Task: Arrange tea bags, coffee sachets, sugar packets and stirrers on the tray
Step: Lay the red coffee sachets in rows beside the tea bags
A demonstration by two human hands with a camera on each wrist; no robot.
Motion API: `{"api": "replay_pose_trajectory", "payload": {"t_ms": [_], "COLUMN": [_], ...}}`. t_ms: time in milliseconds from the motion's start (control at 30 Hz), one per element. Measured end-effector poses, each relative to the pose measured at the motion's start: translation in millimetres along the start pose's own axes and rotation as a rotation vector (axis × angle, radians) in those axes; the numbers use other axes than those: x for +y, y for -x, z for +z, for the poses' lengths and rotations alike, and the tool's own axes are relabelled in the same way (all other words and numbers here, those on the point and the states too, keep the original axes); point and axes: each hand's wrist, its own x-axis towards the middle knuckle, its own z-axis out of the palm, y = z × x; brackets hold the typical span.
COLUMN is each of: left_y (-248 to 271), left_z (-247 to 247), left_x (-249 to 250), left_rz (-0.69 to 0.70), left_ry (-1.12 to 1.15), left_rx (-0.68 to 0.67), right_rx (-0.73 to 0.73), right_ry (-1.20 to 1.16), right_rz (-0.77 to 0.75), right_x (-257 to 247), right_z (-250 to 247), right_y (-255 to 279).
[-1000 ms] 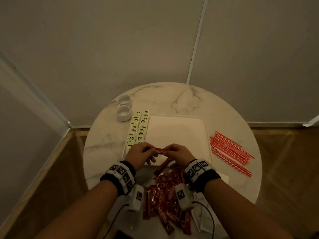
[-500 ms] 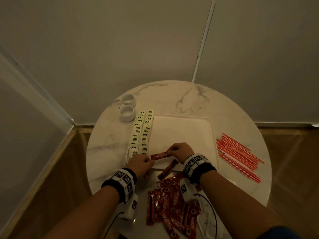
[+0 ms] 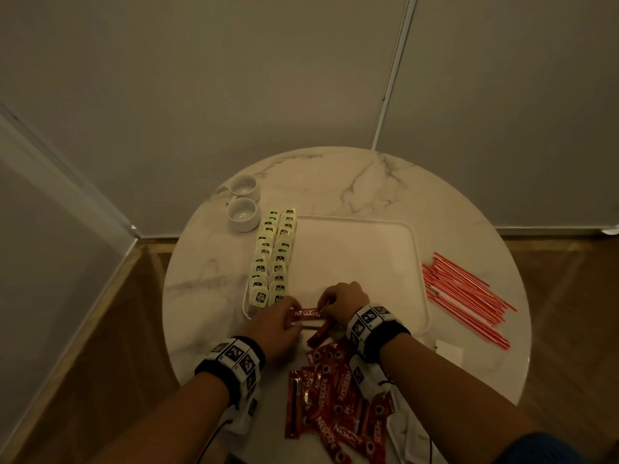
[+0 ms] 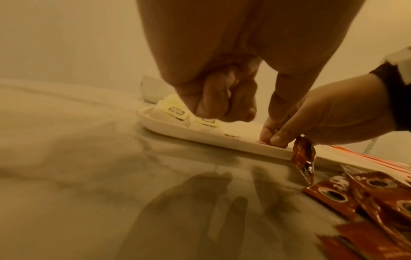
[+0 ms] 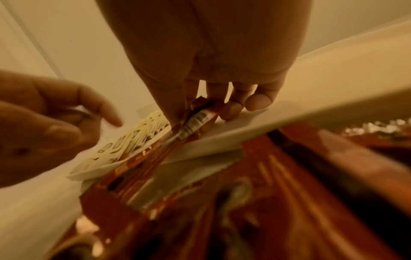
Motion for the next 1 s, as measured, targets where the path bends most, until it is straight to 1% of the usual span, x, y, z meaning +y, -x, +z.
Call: {"api": "replay_pose_trajectory", "payload": {"t_ms": [67,133,233,333,467,533,600,700,767,833,900,1000], "left_y": [-1.6,-4.2,-7.4,-8.5,-8.4,-6.7,-4.5,-3.1,-3.8,-4.5,-5.4,-6.1], "left_z": [0.5,2.6,7.4,9.9,9.9,9.9,10.1,9.7,9.1,7.5,5.5,3.0], "left_x": [1.4,0.0,-5.8,-5.6,-2.6,-2.6,-2.7,-2.3,-1.3,0.1,2.6,11.0], "left_rz": [0.112,0.174,0.192,0.189,0.192,0.219,0.242,0.244,0.249,0.244,0.262,0.312], "left_ry": [-0.071,-0.200,-0.358,-0.424,-0.404,-0.385,-0.395,-0.399,-0.346,-0.270,-0.202,-0.148], "left_rx": [0.012,0.011,-0.033,-0.068,-0.026,0.003,-0.014,-0.044,-0.033,-0.001,0.057,0.117], "right_rx": [0.002,0.006,-0.001,-0.015,-0.044,-0.025,-0.010,-0.072,-0.110,-0.114,-0.125,-0.158], "right_ry": [0.024,0.052,0.090,0.096,0.027,-0.043,-0.072,0.022,0.114,0.146,0.112,-0.057], "right_rz": [-0.029,-0.052,-0.069,-0.082,-0.094,-0.112,-0.135,-0.140,-0.126,-0.119,-0.109,-0.113], "right_x": [0.5,1.6,2.5,3.0,6.4,9.4,13.7,19.1,20.8,22.0,22.2,21.3], "right_z": [-0.2,-1.1,-2.5,-2.1,-4.8,-9.0,-12.7,-16.4,-17.1,-16.0,-17.6,-30.9], "right_y": [2.6,4.6,7.0,9.4,10.9,12.8,15.9,25.0,31.5,34.1,36.0,38.9]}}
